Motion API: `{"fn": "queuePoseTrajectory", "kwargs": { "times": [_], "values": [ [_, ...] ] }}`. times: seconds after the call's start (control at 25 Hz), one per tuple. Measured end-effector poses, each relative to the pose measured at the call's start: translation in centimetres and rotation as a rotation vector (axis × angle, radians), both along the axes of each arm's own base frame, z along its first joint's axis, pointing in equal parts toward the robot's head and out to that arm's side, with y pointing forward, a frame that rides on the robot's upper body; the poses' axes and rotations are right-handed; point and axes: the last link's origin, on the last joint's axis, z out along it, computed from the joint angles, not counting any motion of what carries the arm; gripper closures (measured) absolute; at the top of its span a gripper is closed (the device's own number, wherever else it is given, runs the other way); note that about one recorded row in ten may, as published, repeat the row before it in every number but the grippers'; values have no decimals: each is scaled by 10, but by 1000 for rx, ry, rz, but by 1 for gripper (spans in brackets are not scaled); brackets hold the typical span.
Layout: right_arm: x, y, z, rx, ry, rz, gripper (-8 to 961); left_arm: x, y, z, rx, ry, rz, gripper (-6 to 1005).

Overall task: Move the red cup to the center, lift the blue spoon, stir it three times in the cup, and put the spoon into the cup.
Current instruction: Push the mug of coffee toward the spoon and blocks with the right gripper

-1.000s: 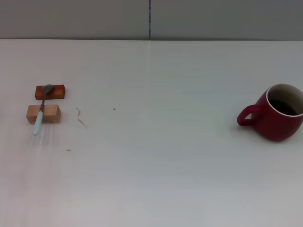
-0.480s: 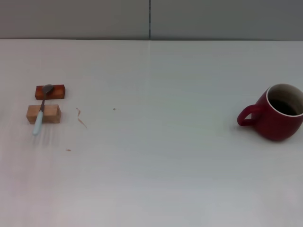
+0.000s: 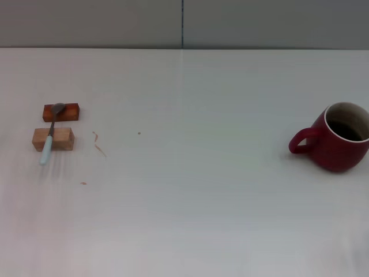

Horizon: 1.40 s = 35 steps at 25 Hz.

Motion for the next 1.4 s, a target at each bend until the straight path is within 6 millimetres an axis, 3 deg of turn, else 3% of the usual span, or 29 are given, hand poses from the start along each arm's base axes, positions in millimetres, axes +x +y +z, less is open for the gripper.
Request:
{"fn": "queuePoseTrajectory", "kwargs": {
  "times": [0.48,0.72,1.4],
  "values": [
    [0,10,-35,-220,-72,-50,896,-1,-5,-2,7,-4,-3,163],
    [-9,22,-56,-328,-55,-40,897,-1,-6,-1,8,-4,-5,164],
    [-26,32,-75,-402,-33,-5,896,-1,-5,0,13,-1,-10,165]
  ]
}}
